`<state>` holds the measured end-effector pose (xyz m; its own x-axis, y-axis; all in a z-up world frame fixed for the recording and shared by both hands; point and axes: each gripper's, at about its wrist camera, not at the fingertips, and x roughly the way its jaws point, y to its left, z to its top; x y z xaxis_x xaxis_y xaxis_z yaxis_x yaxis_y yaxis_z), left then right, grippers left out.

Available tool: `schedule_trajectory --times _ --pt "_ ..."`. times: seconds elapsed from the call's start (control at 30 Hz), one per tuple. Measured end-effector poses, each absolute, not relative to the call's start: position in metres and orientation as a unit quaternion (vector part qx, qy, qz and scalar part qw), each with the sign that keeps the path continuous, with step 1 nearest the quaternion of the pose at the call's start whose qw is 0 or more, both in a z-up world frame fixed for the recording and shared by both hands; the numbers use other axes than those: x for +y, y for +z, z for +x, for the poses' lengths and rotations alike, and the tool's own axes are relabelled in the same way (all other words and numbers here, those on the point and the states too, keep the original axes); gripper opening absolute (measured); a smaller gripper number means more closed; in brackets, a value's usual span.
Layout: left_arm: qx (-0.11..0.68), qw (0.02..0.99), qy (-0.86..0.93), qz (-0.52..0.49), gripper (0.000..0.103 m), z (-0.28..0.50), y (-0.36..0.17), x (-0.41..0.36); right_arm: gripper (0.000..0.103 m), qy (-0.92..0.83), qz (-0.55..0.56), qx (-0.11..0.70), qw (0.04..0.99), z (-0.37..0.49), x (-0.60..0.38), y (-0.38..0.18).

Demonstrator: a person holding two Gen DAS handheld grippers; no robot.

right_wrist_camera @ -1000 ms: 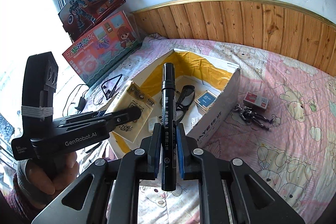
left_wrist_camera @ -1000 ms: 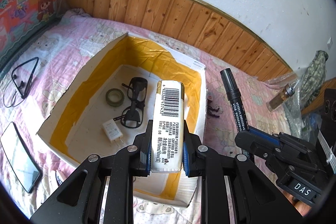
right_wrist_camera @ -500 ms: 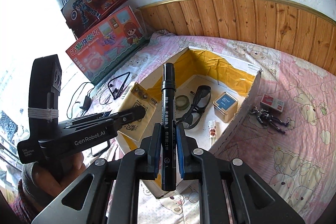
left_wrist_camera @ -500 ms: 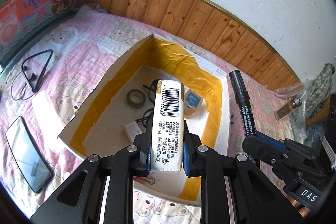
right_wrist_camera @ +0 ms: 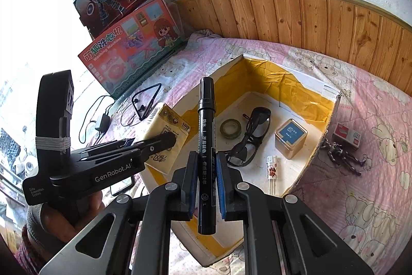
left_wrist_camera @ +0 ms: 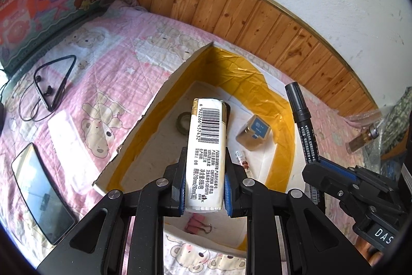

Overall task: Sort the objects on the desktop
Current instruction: 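Open both tools to drop the tissue pack and black marker into the box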

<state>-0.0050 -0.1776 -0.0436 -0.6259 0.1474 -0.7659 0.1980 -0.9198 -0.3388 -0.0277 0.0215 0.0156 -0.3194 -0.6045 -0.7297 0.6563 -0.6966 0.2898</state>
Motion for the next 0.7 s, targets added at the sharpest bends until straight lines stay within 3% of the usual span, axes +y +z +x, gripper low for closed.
schedule_trajectory --times 0.5,0.7 --pt "0.192 -0.015 -0.863 0.468 0.022 -0.023 -0.064 -0.155 0.015 -0.806 0.456 0.094 0.366 -0.075 -0.016 0.003" --pt "0.188 -0.022 -0.860 0.475 0.022 -0.027 -0.068 -0.145 0.015 -0.798 0.480 0.066 0.358 -0.100 -0.029 -0.004"
